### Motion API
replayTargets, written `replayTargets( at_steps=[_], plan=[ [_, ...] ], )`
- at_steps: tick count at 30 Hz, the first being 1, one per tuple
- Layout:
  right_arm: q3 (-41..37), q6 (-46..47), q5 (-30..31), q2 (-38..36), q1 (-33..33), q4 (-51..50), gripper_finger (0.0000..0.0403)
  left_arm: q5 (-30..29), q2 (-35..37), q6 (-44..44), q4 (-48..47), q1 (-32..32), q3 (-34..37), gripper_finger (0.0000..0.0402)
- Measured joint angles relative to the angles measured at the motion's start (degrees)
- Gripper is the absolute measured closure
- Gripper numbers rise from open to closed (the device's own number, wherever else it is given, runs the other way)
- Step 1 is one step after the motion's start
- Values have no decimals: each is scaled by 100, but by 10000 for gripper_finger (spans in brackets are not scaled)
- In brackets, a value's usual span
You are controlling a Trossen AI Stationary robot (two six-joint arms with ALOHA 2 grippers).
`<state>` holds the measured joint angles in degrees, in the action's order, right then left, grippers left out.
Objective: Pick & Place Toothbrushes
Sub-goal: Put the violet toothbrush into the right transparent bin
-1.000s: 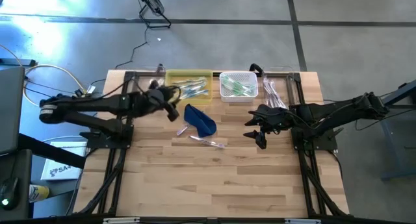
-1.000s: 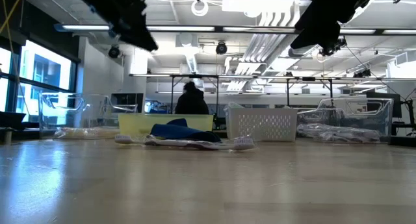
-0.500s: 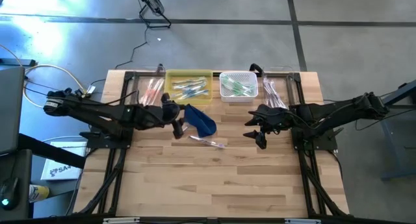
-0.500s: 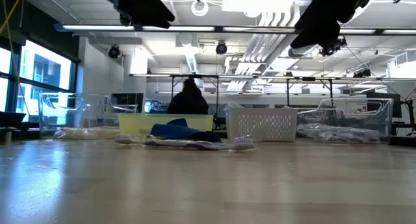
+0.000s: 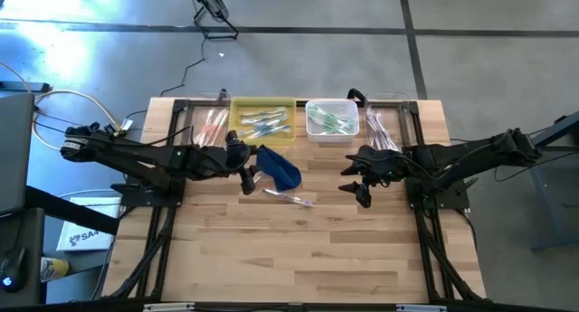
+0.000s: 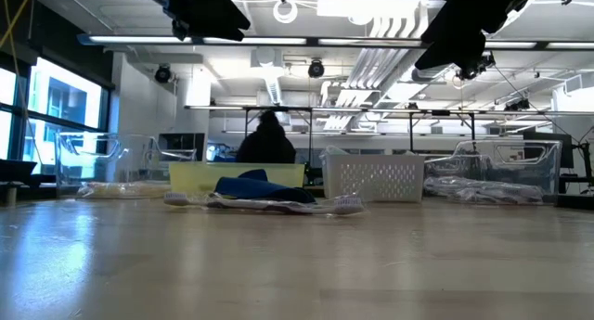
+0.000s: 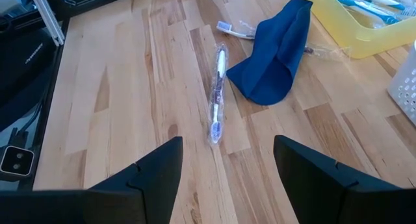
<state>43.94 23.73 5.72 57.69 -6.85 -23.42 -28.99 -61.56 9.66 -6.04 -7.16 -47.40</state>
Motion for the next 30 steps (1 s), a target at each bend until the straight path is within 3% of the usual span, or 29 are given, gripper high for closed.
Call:
replayTargets(
  at_steps=[30],
  plan=[
    [0,-359,-119,0,-2,-5,169,180,-26,-19,15,2,0,213]
  ],
)
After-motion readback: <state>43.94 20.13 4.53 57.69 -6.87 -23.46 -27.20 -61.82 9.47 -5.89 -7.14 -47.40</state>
